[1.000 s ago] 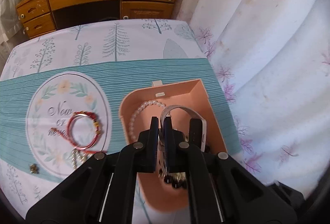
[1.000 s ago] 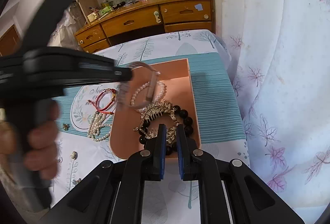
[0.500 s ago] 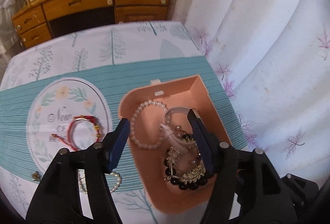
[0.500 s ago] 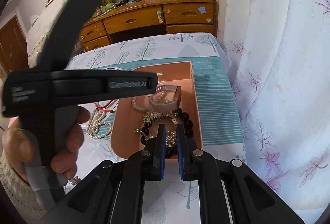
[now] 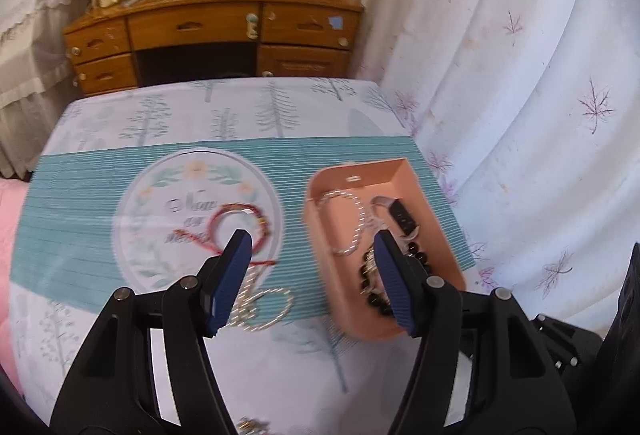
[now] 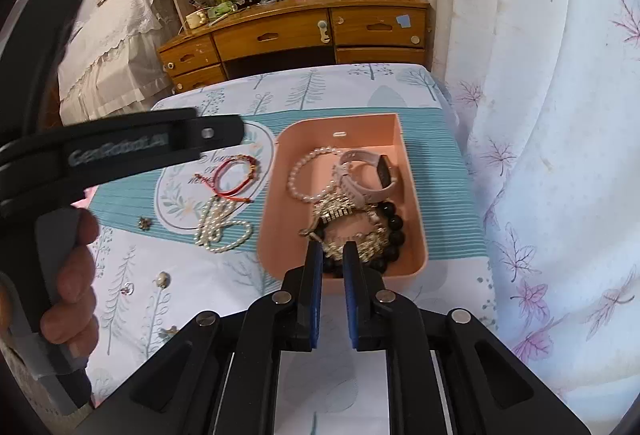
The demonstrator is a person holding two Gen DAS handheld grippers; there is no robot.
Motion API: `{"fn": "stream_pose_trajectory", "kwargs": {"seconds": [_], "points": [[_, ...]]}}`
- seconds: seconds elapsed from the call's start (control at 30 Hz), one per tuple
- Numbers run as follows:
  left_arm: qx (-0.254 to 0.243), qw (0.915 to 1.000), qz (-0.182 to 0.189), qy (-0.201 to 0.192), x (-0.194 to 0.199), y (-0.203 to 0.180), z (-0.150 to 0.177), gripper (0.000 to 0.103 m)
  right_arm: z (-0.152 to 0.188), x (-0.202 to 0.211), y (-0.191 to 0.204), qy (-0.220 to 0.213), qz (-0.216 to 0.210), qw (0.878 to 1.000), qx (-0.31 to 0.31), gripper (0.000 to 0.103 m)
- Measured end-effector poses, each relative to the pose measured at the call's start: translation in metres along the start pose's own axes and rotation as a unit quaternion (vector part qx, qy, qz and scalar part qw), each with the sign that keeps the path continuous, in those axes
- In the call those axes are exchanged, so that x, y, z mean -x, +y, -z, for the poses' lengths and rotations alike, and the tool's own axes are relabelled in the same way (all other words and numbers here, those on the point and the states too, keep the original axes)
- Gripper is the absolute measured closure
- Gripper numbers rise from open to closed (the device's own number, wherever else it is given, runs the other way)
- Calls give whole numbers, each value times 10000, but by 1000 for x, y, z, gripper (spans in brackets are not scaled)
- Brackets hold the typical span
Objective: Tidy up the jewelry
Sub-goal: 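Withdraw both tools from the peach box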
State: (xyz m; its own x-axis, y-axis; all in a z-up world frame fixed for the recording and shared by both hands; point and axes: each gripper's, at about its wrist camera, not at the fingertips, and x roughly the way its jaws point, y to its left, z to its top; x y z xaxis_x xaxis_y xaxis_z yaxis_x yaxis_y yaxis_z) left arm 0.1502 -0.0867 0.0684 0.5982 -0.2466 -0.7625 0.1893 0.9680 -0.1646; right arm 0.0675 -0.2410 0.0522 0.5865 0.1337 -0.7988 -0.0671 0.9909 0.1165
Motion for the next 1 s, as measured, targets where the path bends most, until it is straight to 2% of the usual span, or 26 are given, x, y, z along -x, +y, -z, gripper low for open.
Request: {"fn": "stream_pose_trajectory", "kwargs": {"seconds": [0.13,0.5,0.67,0.83,1.0], "points": [[78,9998,-140,-85,24,21,18,42,5,6,16,18,-79,10000,44,92],[328,9953,-903,-141,74,92,71,42,20,19,67,73,-348,9990,281,91],[435,9907,-1287,-119,81,118,84,42,22,16,89,169,-470,9979,411,91],[531,9892,-1362,-15,80,135,92,42,20,9,105,267,-489,9970,538,90],[497,9884,-1437,34,72,143,95,42,14,-2,115,353,-475,9967,551,82]]}}
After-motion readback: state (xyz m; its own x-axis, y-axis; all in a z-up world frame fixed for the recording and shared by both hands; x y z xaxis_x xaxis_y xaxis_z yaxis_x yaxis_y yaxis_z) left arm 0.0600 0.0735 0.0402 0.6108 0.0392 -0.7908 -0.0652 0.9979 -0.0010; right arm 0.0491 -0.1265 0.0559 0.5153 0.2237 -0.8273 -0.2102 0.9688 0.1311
